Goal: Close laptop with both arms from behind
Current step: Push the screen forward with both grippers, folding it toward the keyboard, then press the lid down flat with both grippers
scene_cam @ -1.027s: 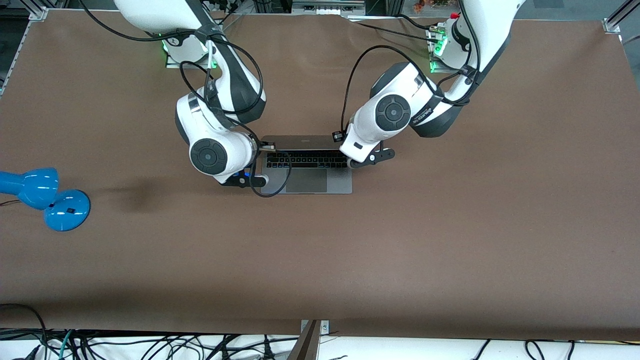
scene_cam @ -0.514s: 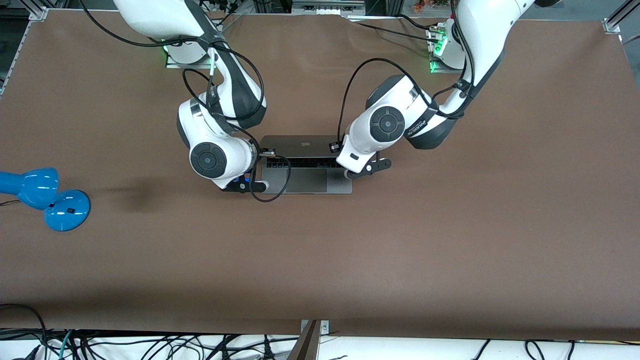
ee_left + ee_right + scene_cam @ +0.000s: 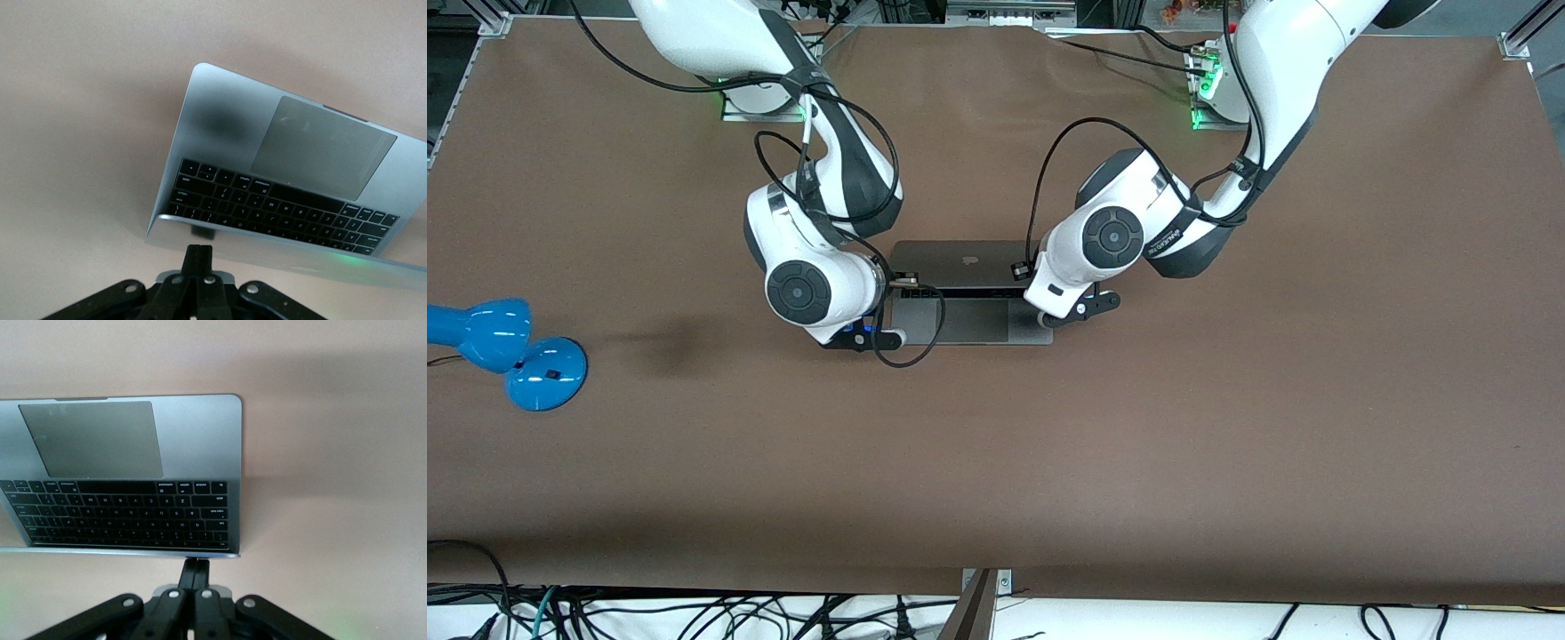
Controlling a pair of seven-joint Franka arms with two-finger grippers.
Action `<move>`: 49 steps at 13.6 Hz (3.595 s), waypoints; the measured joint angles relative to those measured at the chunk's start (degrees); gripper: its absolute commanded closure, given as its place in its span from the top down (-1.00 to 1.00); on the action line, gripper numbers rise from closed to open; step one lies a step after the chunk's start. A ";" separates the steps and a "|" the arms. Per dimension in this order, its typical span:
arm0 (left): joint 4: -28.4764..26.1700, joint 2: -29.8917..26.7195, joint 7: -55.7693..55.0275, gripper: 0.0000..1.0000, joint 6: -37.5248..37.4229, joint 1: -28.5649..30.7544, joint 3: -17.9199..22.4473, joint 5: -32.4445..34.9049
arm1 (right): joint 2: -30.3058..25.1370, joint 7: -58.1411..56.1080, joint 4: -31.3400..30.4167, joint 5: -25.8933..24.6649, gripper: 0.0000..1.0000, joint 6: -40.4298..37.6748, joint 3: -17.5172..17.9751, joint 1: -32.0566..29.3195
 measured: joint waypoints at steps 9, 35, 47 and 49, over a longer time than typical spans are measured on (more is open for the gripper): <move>0.64 1.41 0.00 -1.00 0.86 -0.48 1.32 0.59 | 1.74 -1.35 0.43 -0.02 -1.00 2.64 -0.27 -0.03; 1.69 6.09 -0.08 -1.00 5.50 -3.85 5.75 3.34 | 6.48 -5.63 0.81 -0.03 -1.00 10.79 -1.20 -0.41; 1.71 7.23 -0.08 -1.00 6.96 -3.92 5.94 4.12 | 9.10 -6.55 1.03 -0.03 -1.00 14.71 -1.20 -0.40; 1.74 7.61 -0.08 -1.00 7.54 -3.94 6.00 4.17 | 9.40 -6.63 1.03 -0.03 -1.00 15.03 -1.20 -0.40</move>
